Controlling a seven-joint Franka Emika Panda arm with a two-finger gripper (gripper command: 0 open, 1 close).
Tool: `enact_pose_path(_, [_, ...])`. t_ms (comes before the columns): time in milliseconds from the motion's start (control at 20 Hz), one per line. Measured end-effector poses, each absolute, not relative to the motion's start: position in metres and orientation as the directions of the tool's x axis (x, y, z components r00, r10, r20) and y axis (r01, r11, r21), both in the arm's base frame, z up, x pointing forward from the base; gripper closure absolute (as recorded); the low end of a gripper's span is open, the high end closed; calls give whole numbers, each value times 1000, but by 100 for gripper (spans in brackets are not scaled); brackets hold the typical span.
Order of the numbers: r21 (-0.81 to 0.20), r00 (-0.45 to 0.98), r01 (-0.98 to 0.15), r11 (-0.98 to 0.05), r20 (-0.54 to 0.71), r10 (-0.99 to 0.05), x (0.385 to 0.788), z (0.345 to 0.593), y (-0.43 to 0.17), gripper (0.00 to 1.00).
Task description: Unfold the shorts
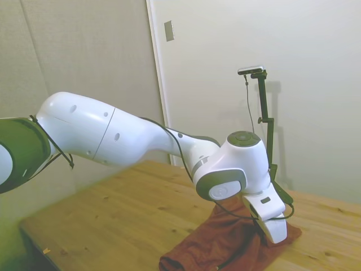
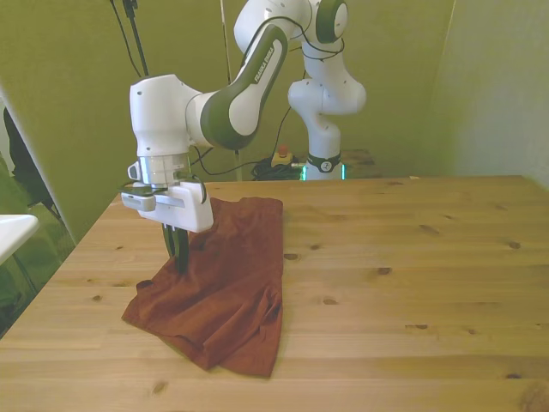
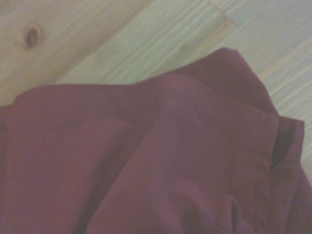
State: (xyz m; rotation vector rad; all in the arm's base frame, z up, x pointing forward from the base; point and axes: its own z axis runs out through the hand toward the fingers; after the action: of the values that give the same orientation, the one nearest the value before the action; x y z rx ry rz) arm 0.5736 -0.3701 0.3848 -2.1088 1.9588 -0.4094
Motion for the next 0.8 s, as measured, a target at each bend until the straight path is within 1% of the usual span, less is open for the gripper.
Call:
enact_pose_path(100, [-374, 78, -923, -93, 55, -995, 573, 402, -362, 100])
enact_pose_path(200, [-385, 112, -914, -130, 69, -991, 577, 418, -342, 100])
enact_pose_path(300, [-380, 163, -905, -190, 102, -981, 586, 435, -308, 100])
enact_pose_path(450, [-362, 236, -888, -285, 175, -956, 605, 455, -236, 100])
enact_pose_path(600, [-323, 304, -870, -372, 243, -921, 630, 461, -148, 100])
enact_pose_path(700, [-299, 342, -856, -422, 285, -895, 646, 458, -93, 100])
enact_pose_path(800, [-274, 373, -843, -463, 324, -870, 661, 450, -51, 100])
